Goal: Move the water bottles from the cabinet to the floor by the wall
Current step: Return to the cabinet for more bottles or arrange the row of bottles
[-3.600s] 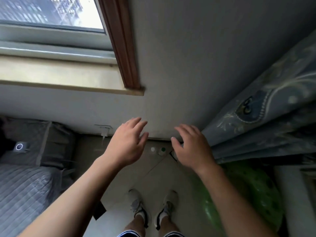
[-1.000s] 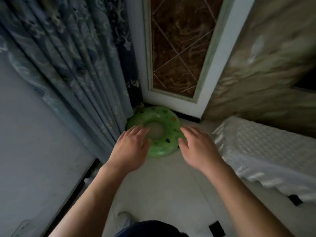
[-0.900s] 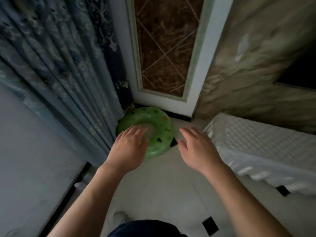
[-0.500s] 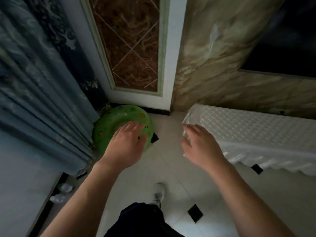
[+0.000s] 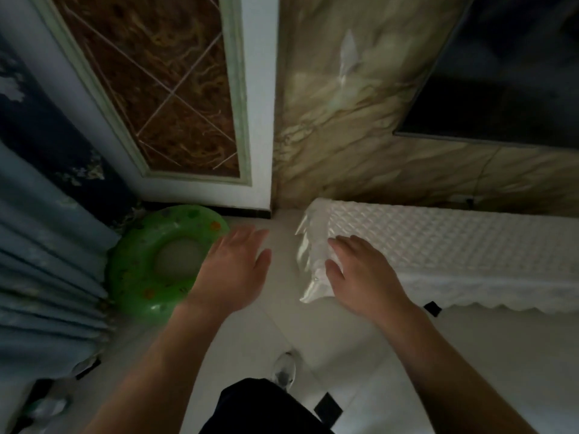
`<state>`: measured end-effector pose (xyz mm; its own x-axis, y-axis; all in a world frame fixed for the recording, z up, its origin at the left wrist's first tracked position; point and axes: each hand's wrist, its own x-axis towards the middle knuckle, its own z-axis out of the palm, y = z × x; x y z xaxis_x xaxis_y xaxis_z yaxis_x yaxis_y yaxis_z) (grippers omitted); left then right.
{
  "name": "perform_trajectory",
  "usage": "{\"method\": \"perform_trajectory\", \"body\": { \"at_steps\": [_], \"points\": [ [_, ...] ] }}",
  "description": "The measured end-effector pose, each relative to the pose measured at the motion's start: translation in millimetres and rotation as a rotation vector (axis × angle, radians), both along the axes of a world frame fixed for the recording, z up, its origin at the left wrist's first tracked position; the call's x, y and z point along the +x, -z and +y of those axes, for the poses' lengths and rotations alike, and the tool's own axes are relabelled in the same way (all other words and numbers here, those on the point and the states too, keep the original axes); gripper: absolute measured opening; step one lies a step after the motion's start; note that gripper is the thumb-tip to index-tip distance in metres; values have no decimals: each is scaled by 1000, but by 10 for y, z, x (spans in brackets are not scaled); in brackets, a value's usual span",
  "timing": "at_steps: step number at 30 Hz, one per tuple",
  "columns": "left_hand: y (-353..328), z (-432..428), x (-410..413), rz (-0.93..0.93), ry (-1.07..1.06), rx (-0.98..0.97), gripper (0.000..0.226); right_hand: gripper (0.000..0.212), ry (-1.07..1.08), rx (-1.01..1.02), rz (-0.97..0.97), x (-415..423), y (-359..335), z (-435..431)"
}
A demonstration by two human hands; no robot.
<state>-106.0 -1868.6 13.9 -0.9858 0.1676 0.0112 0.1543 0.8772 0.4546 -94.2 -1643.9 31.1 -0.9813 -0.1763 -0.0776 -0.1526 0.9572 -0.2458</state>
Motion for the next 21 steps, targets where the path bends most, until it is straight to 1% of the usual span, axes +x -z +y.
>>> {"method": "perform_trajectory", "body": {
  "at_steps": [4,7,10,14,16,18,21],
  "points": [
    [18,267,-383,9,71,11,59,58,28,21,-27,-300,-34,250],
    [-47,476,-621,5,116,-38,61,64,66,18,-42,-456,-67,493],
    [-115,699,-765,11,151,-85,61,56,117,13,-62,-535,-106,731],
    [-166,1023,-883,48,187,-108,51,61,151,-21,-35,-612,-141,1075],
    [-193,1234,-911,61,193,-110,49,56,159,-27,-26,-634,-138,1298],
    [-224,1482,-920,67,202,-126,52,51,168,-48,-12,-638,-140,1547],
    [-235,1889,-903,85,198,-147,55,49,167,-65,11,-615,-155,1951]
  ]
}}
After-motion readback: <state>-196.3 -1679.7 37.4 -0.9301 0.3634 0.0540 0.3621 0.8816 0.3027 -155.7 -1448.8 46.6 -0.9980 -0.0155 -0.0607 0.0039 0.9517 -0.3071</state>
